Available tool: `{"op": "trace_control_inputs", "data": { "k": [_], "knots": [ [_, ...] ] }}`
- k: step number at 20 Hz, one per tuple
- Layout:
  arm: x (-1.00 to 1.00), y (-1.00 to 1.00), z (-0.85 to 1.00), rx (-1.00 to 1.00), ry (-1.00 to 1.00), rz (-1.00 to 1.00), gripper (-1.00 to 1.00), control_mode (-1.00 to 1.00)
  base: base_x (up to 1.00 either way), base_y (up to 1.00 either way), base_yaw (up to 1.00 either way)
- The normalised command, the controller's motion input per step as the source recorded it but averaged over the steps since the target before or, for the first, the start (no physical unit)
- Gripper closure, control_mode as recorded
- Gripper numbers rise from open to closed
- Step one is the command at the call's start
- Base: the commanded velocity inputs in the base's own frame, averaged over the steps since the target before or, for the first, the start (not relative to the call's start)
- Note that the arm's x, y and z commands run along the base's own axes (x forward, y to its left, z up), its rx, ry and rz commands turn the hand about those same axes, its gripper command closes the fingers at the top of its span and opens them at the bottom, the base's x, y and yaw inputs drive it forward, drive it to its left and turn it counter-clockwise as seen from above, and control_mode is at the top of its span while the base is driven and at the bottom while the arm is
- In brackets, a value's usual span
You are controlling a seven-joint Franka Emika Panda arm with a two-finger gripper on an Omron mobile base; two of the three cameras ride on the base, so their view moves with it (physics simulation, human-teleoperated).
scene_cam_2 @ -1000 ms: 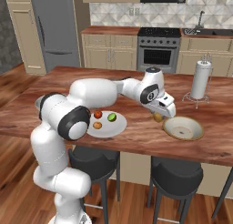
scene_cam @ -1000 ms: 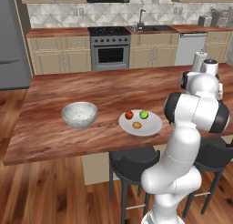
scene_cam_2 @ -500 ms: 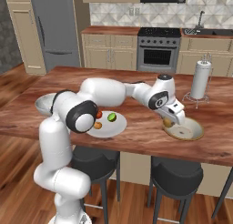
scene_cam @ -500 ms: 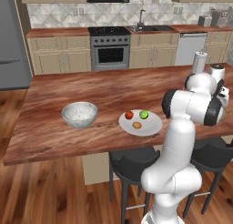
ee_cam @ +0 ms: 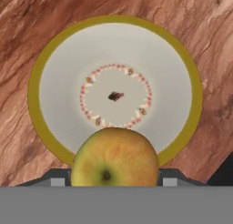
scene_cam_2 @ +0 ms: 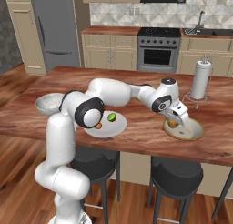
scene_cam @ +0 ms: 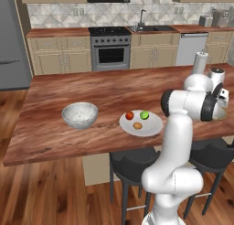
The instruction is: Take the fruits from the plate on the dining counter and place two fruits in each bowl.
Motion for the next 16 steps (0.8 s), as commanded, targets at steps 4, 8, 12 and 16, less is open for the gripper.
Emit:
{"op": "trace_control_inputs", "data": {
  "k": [4, 8, 12, 16],
  "knots": [
    [0.36, -0.08, -0.28, 0.00, 0.00, 0.02, 1.00, -1.00, 0.00, 0.00, 0.00],
    [0.34, -0.04, -0.42, 0.00, 0.00, 0.03, 1.00, -1.00, 0.00, 0.00, 0.00],
    [0.26, -0.09, -0.40, 0.00, 0.00, 0.01, 1.00, -1.00, 0.00, 0.00, 0.00],
    [0.35, -0.26, -0.05, 0.02, 0.00, 0.01, -1.00, -1.00, 0.00, 0.00, 0.00]
  ]
}}
